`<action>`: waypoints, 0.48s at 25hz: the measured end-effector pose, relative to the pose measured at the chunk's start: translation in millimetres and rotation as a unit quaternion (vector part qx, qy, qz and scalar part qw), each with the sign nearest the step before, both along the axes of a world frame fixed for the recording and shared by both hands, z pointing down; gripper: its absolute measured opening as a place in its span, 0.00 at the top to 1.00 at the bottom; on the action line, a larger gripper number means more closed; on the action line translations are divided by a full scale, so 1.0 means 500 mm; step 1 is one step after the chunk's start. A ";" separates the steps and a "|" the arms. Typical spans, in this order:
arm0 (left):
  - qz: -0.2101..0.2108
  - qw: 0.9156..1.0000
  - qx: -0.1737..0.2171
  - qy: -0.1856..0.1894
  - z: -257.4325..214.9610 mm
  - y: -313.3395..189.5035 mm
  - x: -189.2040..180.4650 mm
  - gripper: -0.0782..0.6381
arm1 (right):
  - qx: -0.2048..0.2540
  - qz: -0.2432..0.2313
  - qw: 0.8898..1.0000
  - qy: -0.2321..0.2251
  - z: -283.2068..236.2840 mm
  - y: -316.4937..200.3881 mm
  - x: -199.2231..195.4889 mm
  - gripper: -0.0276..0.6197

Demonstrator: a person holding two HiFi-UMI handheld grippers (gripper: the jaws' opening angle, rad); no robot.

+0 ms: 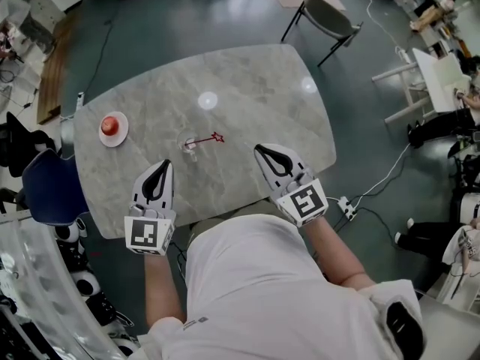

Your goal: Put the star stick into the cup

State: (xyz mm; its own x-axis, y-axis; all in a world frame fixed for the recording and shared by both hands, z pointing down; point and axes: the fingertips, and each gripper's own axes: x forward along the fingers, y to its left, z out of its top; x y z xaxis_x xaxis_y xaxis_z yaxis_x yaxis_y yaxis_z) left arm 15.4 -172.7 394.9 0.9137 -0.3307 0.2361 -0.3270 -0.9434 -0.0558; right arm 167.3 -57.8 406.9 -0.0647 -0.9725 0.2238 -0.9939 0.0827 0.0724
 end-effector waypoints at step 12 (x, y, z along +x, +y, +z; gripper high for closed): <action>0.030 0.999 0.033 -0.013 -0.008 0.016 0.011 0.89 | -0.010 0.001 1.000 0.009 0.008 0.001 -0.017 0.94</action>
